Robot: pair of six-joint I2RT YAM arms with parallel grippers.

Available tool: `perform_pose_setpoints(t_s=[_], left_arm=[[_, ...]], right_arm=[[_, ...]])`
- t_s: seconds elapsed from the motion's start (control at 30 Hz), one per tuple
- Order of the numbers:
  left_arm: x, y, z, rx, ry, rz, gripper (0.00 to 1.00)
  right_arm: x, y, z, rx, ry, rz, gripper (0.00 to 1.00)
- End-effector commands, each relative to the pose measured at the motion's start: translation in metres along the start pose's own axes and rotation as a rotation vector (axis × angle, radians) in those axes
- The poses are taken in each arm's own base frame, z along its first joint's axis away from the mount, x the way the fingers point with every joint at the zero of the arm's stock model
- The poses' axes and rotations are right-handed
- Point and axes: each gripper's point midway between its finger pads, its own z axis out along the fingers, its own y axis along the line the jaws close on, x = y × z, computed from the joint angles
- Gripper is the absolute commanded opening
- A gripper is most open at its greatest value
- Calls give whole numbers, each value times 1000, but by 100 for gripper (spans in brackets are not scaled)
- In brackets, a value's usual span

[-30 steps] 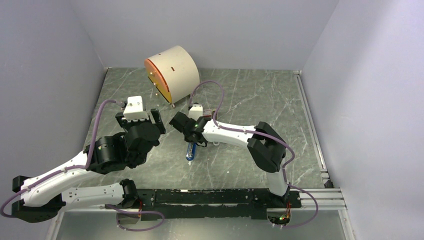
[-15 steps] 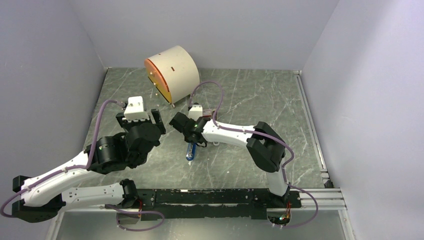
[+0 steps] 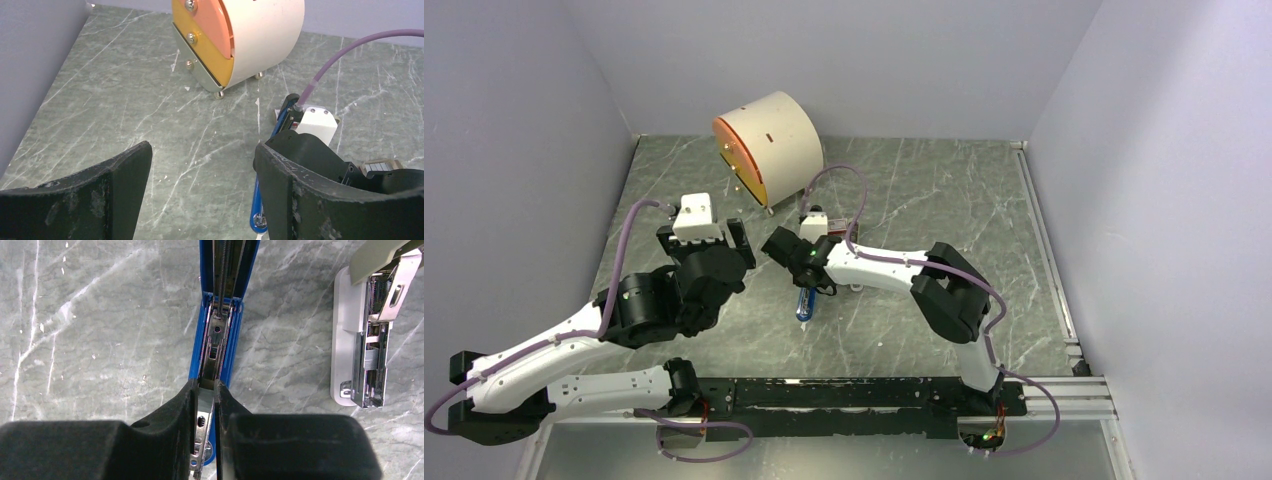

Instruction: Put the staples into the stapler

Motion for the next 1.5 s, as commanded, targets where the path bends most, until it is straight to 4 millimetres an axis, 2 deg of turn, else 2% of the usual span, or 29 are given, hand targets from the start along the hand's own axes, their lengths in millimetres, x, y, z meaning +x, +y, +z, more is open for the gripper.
perform_pose_setpoints(t_s=[0.0, 0.23, 0.57, 0.73, 0.87, 1.03, 1.17, 1.37, 1.47], left_arm=[[-3, 1, 1, -15, -19, -23, 80], [-2, 1, 1, -15, -18, -23, 80], [-2, -1, 1, -13, -15, -20, 80], [-3, -4, 0, 5, -7, -41, 81], [-3, -8, -3, 40, 10, -70, 81], [12, -21, -8, 134, 80, -80, 82], [29, -35, -13, 222, 136, -112, 83], [55, -36, -15, 220, 210, -153, 83], [65, -38, -15, 218, 239, -156, 83]], right_arm=[[3, -4, 7, 27, 9, -9, 18], [0, -1, 3, 10, 8, -9, 29], [-23, 3, -23, -50, -50, 30, 39], [-43, -9, -36, -81, -96, 77, 46], [-61, -30, -39, -85, -124, 135, 56], [-97, -46, -42, -114, -167, 154, 65], [-119, -40, -40, -124, -185, 104, 69], [-146, -20, -39, -164, -226, 70, 71], [-161, -16, -35, -146, -250, 75, 72]])
